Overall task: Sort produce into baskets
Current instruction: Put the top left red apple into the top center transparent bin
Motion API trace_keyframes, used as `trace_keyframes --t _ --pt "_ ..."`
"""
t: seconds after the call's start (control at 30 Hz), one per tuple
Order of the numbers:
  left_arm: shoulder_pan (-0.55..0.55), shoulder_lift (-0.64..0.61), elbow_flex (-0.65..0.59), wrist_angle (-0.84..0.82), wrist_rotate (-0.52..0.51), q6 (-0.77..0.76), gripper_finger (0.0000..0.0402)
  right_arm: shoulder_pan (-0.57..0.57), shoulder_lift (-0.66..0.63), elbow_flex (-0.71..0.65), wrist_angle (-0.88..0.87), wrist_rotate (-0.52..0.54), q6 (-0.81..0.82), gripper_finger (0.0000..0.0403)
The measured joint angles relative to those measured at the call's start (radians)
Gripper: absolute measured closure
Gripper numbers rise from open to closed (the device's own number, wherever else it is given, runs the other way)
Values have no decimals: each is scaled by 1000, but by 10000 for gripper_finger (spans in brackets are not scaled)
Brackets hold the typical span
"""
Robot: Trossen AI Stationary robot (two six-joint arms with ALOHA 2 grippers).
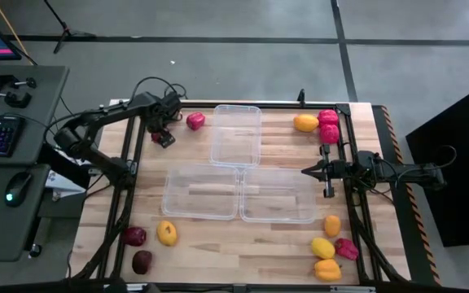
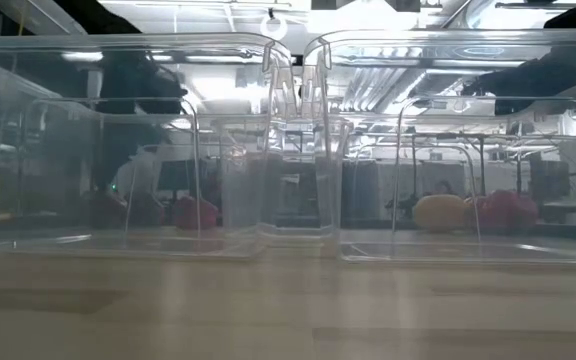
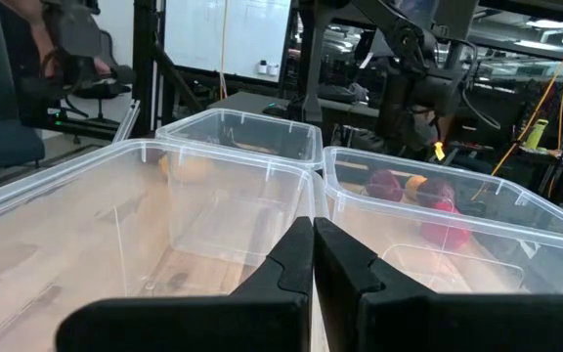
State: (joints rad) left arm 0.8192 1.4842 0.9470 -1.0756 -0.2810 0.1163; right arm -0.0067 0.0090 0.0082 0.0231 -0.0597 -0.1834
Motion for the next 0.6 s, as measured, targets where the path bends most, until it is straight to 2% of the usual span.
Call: trace_keyframes --t 0.43,0.6 --pt "-2 209 3 28 -37 43 101 0 0 0 0 0 0 402" --pt "-3 245 3 36 -66 30 106 0 0 0 0 0 0 402"
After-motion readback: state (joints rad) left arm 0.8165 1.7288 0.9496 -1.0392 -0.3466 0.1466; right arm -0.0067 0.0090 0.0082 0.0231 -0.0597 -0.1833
